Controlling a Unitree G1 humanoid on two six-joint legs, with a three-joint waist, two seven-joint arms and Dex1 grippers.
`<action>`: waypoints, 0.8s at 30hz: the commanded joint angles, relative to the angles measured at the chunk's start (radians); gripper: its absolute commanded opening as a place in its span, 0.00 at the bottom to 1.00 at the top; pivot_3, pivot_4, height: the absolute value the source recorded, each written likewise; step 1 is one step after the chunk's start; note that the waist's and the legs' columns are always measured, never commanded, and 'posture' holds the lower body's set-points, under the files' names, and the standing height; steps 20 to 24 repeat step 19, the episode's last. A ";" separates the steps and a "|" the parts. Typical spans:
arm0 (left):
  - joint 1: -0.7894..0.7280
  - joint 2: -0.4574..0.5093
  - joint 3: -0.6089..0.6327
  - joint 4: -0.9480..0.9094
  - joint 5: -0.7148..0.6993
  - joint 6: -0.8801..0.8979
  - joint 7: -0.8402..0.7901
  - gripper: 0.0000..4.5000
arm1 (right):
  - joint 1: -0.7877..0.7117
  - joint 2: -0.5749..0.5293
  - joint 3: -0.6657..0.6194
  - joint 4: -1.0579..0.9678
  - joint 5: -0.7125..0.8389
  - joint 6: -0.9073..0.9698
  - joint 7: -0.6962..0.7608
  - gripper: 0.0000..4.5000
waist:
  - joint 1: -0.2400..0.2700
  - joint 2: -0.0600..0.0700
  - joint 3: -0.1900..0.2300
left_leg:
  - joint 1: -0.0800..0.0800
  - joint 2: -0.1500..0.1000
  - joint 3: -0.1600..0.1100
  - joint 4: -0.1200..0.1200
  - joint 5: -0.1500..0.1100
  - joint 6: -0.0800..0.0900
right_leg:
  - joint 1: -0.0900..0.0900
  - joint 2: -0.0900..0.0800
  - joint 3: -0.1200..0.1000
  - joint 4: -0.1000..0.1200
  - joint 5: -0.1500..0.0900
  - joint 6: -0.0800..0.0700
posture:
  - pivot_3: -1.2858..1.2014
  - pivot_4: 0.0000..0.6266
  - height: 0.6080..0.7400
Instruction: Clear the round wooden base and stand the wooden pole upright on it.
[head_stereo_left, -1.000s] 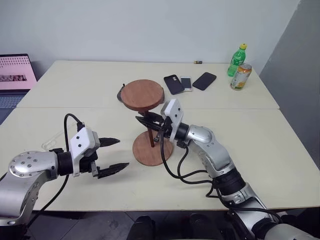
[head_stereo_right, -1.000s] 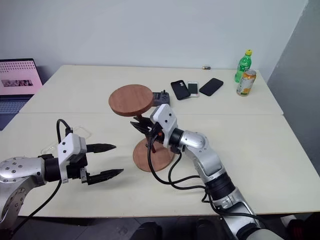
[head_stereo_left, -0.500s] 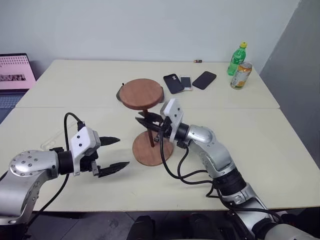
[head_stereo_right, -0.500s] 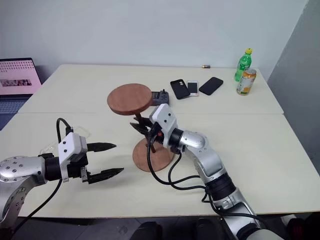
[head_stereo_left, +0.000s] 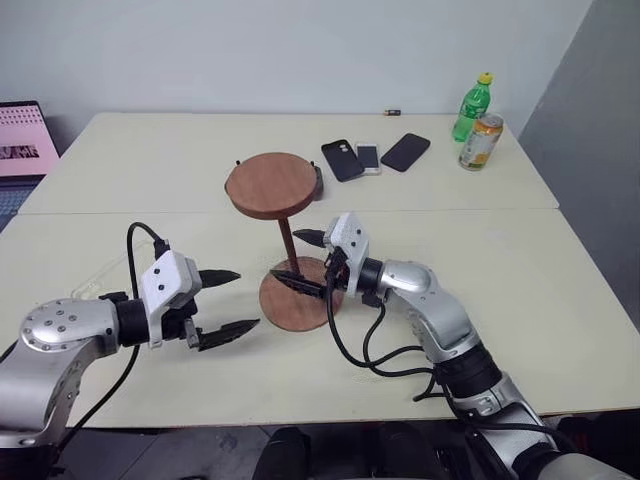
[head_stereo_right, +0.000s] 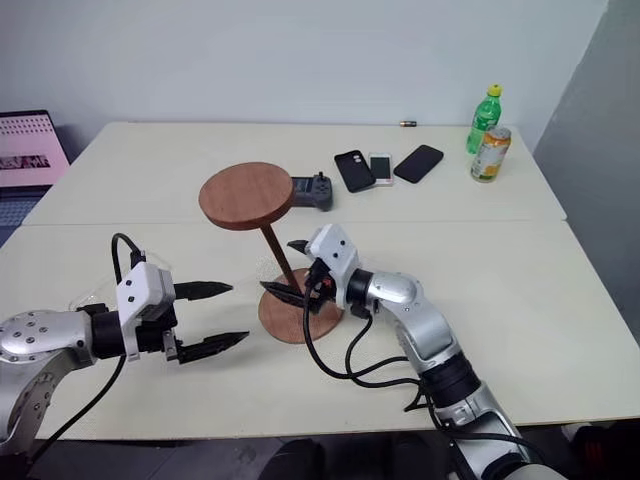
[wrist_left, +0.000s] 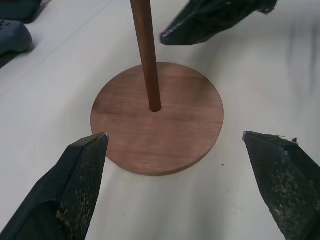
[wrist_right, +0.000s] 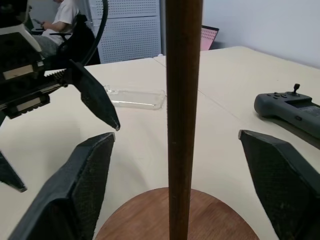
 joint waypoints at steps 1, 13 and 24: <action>-0.012 0.021 0.052 -0.011 -0.001 0.003 0.024 1.00 | 0.004 -0.096 -0.019 -0.096 -0.001 0.016 0.063 0.92 | 0.001 0.000 0.000 | 0.000 0.000 0.000 0.000 0.000 0.000 | 0.000 0.000 0.000 0.000 0.000 0.000 | 0.52 0.24 1.00; 0.176 0.085 0.252 -0.042 0.044 0.049 0.026 1.00 | 0.066 -0.560 -0.204 -0.246 0.159 0.013 0.422 0.92 | 0.003 0.001 0.011 | -0.001 0.000 0.000 0.000 0.000 0.000 | 0.000 0.000 -0.001 -0.001 -0.002 0.004 | 0.52 0.24 1.00; 0.198 0.080 0.271 -0.026 0.058 0.010 0.014 1.00 | 0.099 -0.637 -0.247 -0.266 0.205 0.033 0.478 0.92 | 0.005 0.001 0.011 | -0.001 0.000 -0.001 0.000 0.000 0.000 | 0.000 0.000 -0.001 -0.002 -0.003 0.004 | 0.52 0.24 1.00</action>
